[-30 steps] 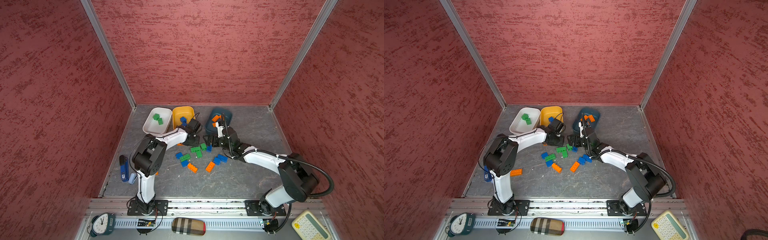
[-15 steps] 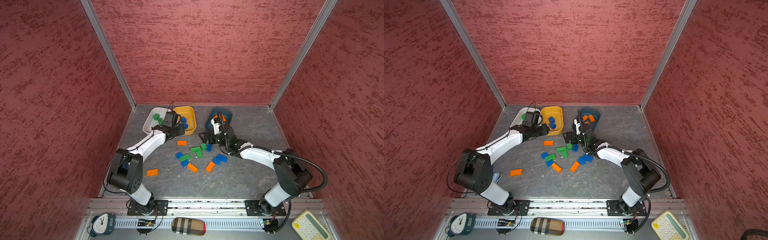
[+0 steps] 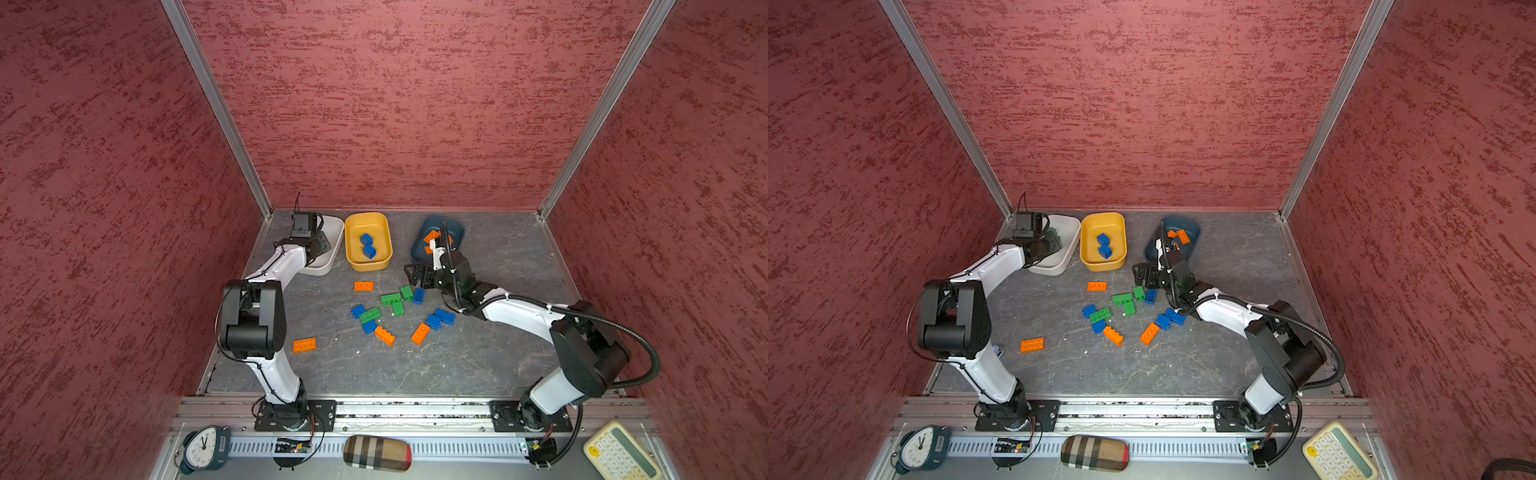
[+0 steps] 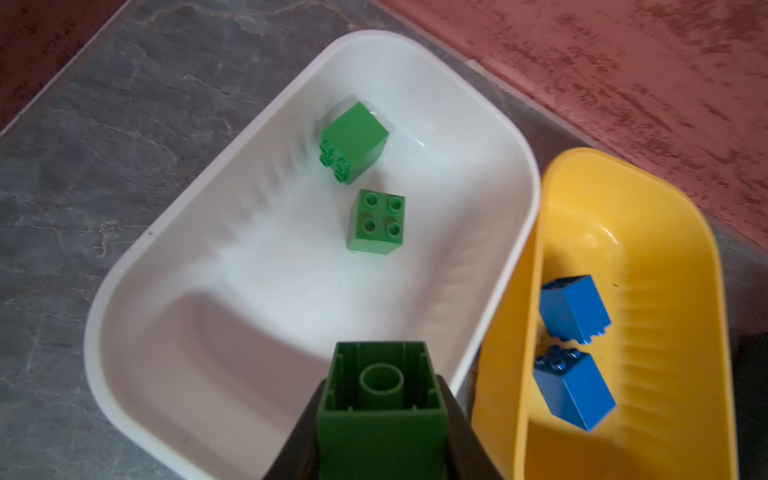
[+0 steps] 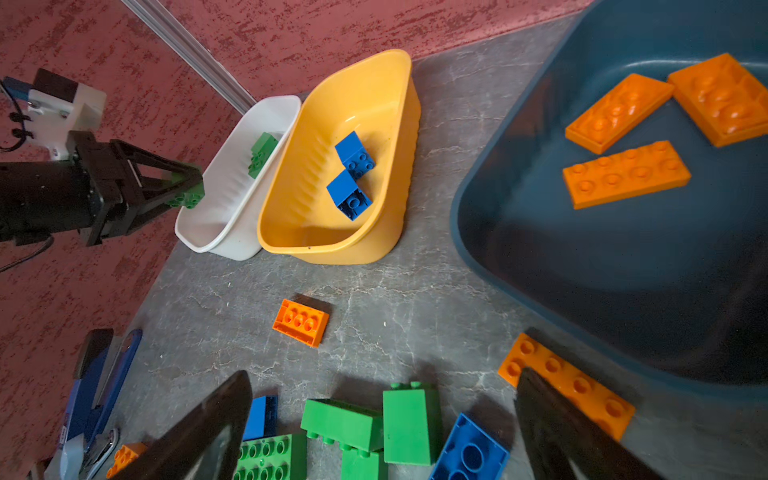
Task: Sort the legos into containers by color
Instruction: 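Lower the green brick into the white tub and open the left gripper, then move the left gripper to the orange brick nearest the robot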
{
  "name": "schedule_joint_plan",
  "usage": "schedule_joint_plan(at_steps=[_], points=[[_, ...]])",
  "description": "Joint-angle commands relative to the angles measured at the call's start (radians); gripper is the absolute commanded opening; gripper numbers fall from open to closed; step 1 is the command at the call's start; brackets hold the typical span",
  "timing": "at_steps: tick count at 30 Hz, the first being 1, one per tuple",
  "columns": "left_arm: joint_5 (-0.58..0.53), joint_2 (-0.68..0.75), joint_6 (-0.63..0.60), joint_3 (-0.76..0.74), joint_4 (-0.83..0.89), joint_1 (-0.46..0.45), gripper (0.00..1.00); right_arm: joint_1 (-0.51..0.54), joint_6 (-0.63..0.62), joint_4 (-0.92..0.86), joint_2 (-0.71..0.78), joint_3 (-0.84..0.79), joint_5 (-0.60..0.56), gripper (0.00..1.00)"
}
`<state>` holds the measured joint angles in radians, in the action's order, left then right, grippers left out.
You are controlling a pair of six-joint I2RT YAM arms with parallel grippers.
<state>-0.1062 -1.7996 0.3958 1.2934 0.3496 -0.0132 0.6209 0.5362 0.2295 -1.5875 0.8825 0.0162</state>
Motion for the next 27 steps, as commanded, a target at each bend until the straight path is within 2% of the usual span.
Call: schedule_joint_plan(at_steps=[1, 3, 6, 8, 9, 10, 13, 15, 17, 23, 27], points=[[-0.036, -0.077, -0.005, 0.082, 0.050, 0.016, 0.03, 0.003, 0.032, 0.027, 0.038, -0.013, -0.073, 0.99], [-0.053, -0.119, -0.012, 0.119, 0.061, 0.020, 0.09, 0.003, 0.053, 0.026, 0.043, -0.022, -0.104, 0.99], [-0.098, -0.170, -0.018, 0.175, 0.090, 0.025, 0.25, 0.002, 0.062, 0.029, 0.047, -0.032, -0.107, 0.99], [-0.094, -0.191, -0.017, 0.207, 0.103, 0.033, 0.45, 0.002, 0.077, 0.028, 0.048, -0.040, -0.117, 0.99], [-0.078, -0.191, -0.021, 0.209, 0.095, 0.035, 0.60, -0.001, 0.087, 0.034, 0.047, -0.048, -0.122, 0.99], [-0.051, -0.183, -0.030, 0.200, 0.079, 0.033, 0.70, -0.005, 0.098, 0.040, 0.047, -0.056, -0.117, 0.99], [0.007, -0.129, -0.047, 0.147, 0.017, 0.023, 0.88, -0.021, 0.144, 0.070, 0.059, -0.093, -0.111, 0.99], [0.012, -0.100, -0.048, 0.126, 0.013, 0.013, 1.00, -0.022, 0.148, 0.178, 0.081, -0.158, -0.099, 0.99], [0.018, -0.077, -0.057, 0.114, 0.033, 0.005, 0.99, -0.025, 0.144, 0.250, 0.086, -0.198, -0.073, 0.99], [0.021, 0.056, -0.076, -0.007, 0.032, -0.044, 0.99, -0.026, 0.117, 0.183, 0.046, -0.142, -0.014, 0.99], [-0.081, 0.168, -0.090, -0.097, 0.045, -0.122, 0.99, -0.026, 0.096, 0.277, 0.039, -0.177, 0.006, 0.99]])
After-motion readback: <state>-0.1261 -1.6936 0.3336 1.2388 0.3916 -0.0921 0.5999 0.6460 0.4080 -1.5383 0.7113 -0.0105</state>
